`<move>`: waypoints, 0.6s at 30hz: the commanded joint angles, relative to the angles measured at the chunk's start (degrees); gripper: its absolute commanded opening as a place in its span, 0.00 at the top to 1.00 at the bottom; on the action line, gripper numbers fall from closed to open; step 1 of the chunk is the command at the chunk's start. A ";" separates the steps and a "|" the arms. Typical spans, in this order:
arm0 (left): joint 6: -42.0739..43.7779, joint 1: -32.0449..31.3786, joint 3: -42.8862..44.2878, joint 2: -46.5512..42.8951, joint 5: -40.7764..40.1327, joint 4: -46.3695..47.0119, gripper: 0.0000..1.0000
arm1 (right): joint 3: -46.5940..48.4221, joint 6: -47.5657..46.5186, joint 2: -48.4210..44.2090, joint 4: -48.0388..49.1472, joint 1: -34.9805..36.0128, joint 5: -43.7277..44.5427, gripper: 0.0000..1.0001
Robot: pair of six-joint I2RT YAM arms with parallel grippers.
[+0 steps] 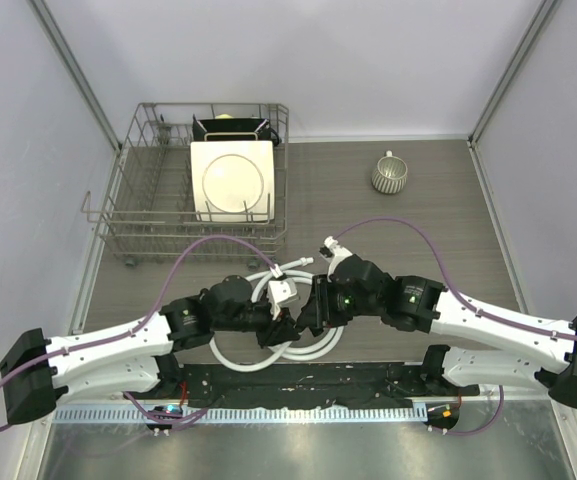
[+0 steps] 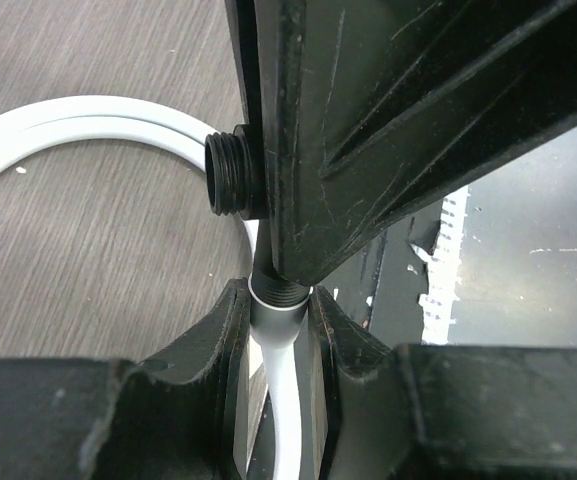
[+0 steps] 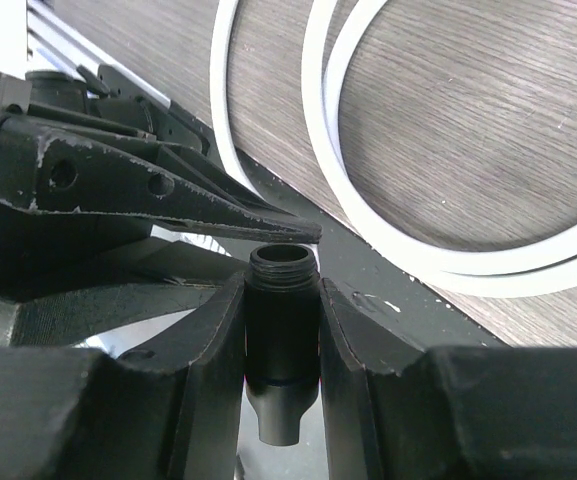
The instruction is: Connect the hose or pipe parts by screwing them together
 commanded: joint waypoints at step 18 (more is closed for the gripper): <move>4.08 -5.19 5.82 3.46 -31.86 8.61 1.00 | 0.44 16.55 1.60 8.98 -1.93 -2.93 0.99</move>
